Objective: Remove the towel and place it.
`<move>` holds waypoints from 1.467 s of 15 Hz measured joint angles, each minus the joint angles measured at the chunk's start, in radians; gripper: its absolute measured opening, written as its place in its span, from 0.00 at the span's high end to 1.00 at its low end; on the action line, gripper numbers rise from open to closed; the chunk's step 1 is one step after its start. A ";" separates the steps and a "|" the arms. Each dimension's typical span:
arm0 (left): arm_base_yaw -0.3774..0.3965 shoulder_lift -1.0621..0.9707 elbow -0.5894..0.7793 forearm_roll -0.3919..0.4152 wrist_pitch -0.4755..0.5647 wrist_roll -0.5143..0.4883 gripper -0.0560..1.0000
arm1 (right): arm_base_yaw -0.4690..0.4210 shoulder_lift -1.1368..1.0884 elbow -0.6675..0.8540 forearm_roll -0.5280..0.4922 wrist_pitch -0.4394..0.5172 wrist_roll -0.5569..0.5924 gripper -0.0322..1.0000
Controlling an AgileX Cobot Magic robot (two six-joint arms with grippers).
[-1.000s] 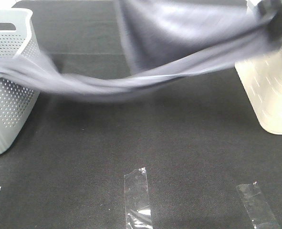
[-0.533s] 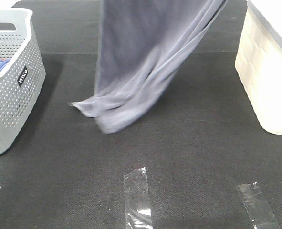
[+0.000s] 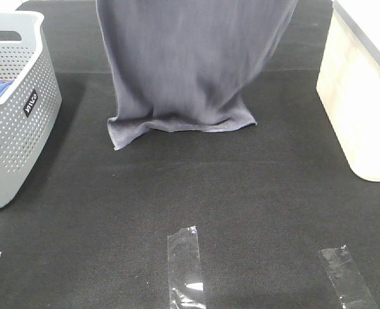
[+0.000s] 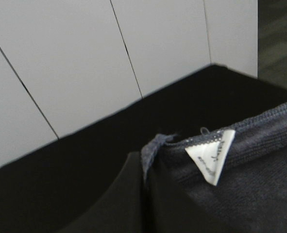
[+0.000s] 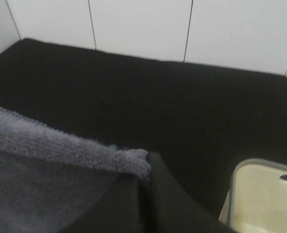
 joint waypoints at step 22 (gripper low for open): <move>0.106 0.370 -0.121 0.244 -0.513 -0.149 0.95 | 0.002 0.258 -0.063 -0.139 -0.387 -0.033 0.97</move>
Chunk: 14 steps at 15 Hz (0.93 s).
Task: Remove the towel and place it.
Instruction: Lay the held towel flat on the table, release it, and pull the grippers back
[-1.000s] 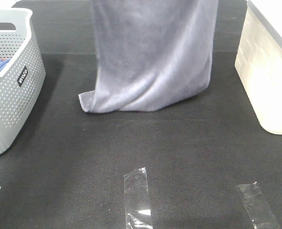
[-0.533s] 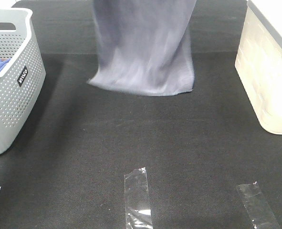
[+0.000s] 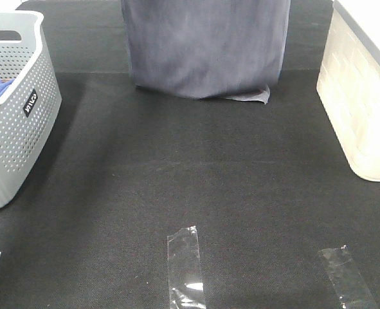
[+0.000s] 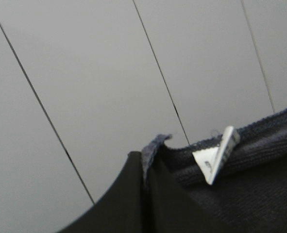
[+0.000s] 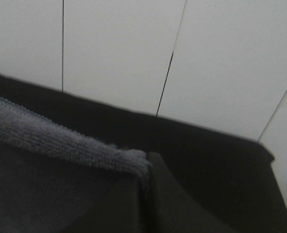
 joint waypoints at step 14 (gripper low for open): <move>-0.037 -0.008 0.000 -0.389 1.141 0.040 0.95 | 0.004 0.000 0.000 0.190 0.879 0.000 0.97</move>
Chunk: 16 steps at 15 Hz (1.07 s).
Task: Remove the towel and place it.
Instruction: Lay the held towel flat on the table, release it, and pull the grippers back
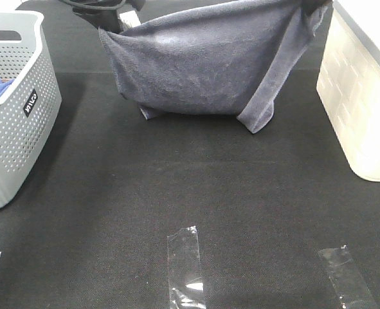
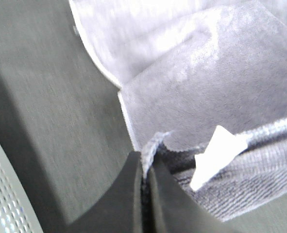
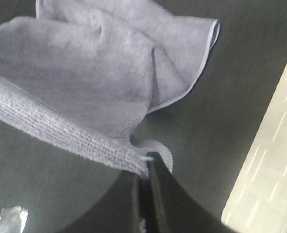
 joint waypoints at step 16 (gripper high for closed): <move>-0.303 -0.477 1.015 -0.064 -0.023 -0.161 0.95 | -0.007 -0.493 0.914 0.176 0.013 0.000 0.97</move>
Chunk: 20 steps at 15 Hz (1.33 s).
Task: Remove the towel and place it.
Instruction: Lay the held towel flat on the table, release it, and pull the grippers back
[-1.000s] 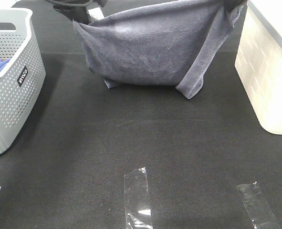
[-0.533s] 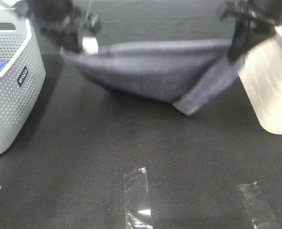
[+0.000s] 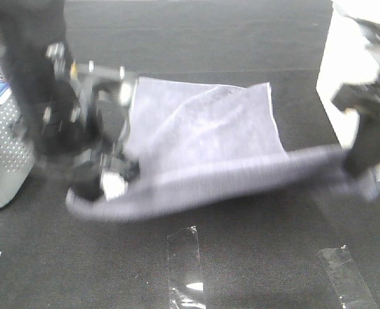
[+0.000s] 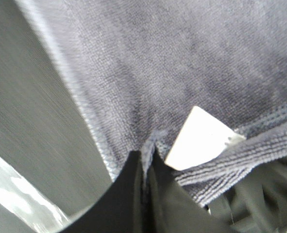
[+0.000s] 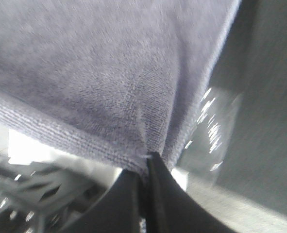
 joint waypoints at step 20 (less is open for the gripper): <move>-0.360 -0.152 0.355 -0.147 0.017 -0.203 0.64 | 0.000 -0.289 0.429 0.064 0.009 0.000 0.73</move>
